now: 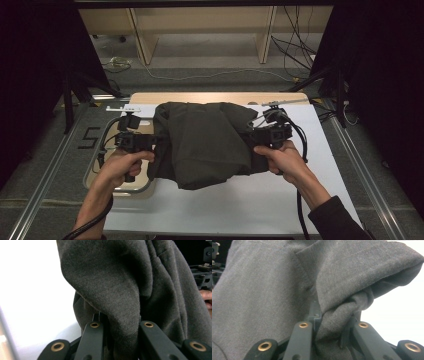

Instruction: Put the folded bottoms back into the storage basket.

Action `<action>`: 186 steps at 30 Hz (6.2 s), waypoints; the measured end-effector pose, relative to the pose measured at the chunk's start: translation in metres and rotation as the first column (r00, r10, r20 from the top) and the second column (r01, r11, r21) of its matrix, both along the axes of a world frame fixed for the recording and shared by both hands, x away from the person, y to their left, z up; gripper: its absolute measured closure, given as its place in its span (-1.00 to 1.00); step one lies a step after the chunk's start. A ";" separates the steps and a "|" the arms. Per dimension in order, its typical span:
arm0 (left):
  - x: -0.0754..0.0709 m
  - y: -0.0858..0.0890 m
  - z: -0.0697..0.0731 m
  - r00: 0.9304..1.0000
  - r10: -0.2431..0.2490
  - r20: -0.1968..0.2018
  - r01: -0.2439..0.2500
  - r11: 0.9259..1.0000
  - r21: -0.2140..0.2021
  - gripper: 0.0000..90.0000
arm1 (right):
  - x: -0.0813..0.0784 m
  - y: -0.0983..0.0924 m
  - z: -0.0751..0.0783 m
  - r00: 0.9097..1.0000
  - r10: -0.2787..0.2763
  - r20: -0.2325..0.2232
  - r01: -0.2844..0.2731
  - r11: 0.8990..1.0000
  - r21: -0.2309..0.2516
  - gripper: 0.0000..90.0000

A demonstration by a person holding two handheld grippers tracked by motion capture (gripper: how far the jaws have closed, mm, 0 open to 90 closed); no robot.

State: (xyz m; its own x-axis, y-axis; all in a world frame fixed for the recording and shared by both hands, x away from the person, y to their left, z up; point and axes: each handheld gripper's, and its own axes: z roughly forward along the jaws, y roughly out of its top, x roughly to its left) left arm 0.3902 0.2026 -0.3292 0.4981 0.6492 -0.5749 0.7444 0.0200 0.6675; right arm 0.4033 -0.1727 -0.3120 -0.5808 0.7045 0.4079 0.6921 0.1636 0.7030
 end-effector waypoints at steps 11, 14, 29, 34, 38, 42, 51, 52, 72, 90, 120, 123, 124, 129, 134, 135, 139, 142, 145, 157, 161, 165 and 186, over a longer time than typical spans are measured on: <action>-0.007 0.057 0.012 0.994 0.105 0.032 -0.103 0.993 -0.056 0.77 | 0.020 0.057 0.015 0.998 0.069 0.013 -0.069 0.997 0.022 0.72; -0.009 0.066 0.014 0.992 0.125 0.035 -0.122 0.991 -0.062 0.77 | 0.022 0.072 0.020 0.996 0.086 0.014 -0.086 0.996 0.012 0.72; -0.025 0.129 0.024 0.958 0.275 0.077 -0.270 0.960 -0.070 0.77 | 0.038 0.142 0.028 0.991 0.132 0.004 -0.132 0.990 0.041 0.72; -0.029 0.152 0.021 0.941 0.330 0.075 -0.325 0.943 -0.067 0.77 | 0.038 0.170 0.029 0.988 0.153 0.013 -0.153 0.988 0.031 0.72; -0.031 0.166 0.015 0.928 0.367 0.058 -0.363 0.929 -0.072 0.77 | 0.037 0.190 0.028 0.986 0.167 0.021 -0.167 0.986 0.011 0.72; -0.033 0.179 0.012 0.916 0.398 0.051 -0.395 0.916 -0.066 0.77 | 0.037 0.208 0.027 0.984 0.176 0.013 -0.177 0.984 0.009 0.72; -0.047 0.205 0.014 0.887 0.457 0.066 -0.453 0.888 -0.076 0.77 | 0.034 0.238 0.020 0.978 0.208 -0.002 -0.208 0.978 0.025 0.72; -0.048 0.207 0.014 0.884 0.463 0.064 -0.458 0.886 -0.076 0.77 | 0.033 0.241 0.020 0.977 0.213 -0.001 -0.213 0.977 0.027 0.72; -0.028 0.202 -0.016 0.883 0.469 -0.018 -0.469 0.883 0.032 0.75 | 0.036 0.250 -0.025 0.977 0.193 -0.090 -0.198 0.979 -0.050 0.70; 0.013 0.173 -0.079 0.828 0.548 -0.117 -0.525 0.832 0.178 0.65 | 0.057 0.237 -0.057 0.978 0.130 -0.160 -0.152 0.979 -0.132 0.59; 0.024 0.144 -0.082 0.825 0.562 -0.053 -0.499 0.770 0.399 0.38 | 0.054 0.229 -0.064 0.973 0.151 -0.171 -0.184 0.964 -0.192 0.43; 0.019 0.149 -0.072 0.817 0.576 -0.039 -0.519 0.762 0.386 0.26 | 0.053 0.228 -0.064 0.973 0.155 -0.170 -0.188 0.962 -0.197 0.42; 0.016 0.152 -0.069 0.807 0.590 -0.032 -0.540 0.759 0.365 0.23 | 0.053 0.228 -0.064 0.973 0.157 -0.170 -0.189 0.962 -0.195 0.42; 0.009 0.162 -0.060 0.805 0.591 -0.048 -0.558 0.782 0.279 0.20 | 0.053 0.227 -0.064 0.972 0.160 -0.170 -0.192 0.962 -0.193 0.41; 0.018 0.142 -0.072 0.820 0.571 -0.034 -0.525 0.776 0.349 0.36 | 0.052 0.228 -0.064 0.973 0.158 -0.169 -0.190 0.963 -0.193 0.41; 0.020 0.138 -0.076 0.818 0.574 -0.030 -0.526 0.769 0.363 0.42 | 0.052 0.228 -0.064 0.973 0.157 -0.170 -0.189 0.963 -0.192 0.40; 0.031 0.125 -0.100 0.819 0.571 -0.050 -0.495 0.748 0.442 0.49 | 0.051 0.230 -0.064 0.973 0.160 -0.167 -0.191 0.963 -0.189 0.40; 0.029 0.129 -0.095 0.819 0.572 -0.052 -0.499 0.753 0.430 0.44 | 0.050 0.231 -0.063 0.972 0.167 -0.164 -0.197 0.962 -0.190 0.37; 0.022 0.136 -0.077 0.821 0.570 -0.025 -0.524 0.771 0.362 0.30 | 0.050 0.230 -0.063 0.971 0.171 -0.168 -0.201 0.962 -0.185 0.32; 0.029 0.095 -0.087 0.902 0.430 -0.038 -0.381 0.834 0.398 0.76 | 0.048 0.228 -0.058 0.970 0.173 -0.169 -0.200 0.967 -0.158 0.21; 0.038 0.084 -0.118 0.900 0.430 -0.074 -0.354 0.818 0.454 0.84 | 0.048 0.228 -0.058 0.968 0.182 -0.176 -0.206 0.970 -0.129 0.22; 0.042 0.076 -0.121 0.903 0.425 -0.065 -0.340 0.798 0.498 0.85 | 0.045 0.232 -0.058 0.966 0.186 -0.179 -0.210 0.970 -0.124 0.23; 0.019 0.061 -0.053 0.953 0.302 -0.034 -0.275 0.906 0.323 0.59 | 0.044 0.226 -0.052 0.966 0.197 -0.167 -0.218 0.969 -0.117 0.22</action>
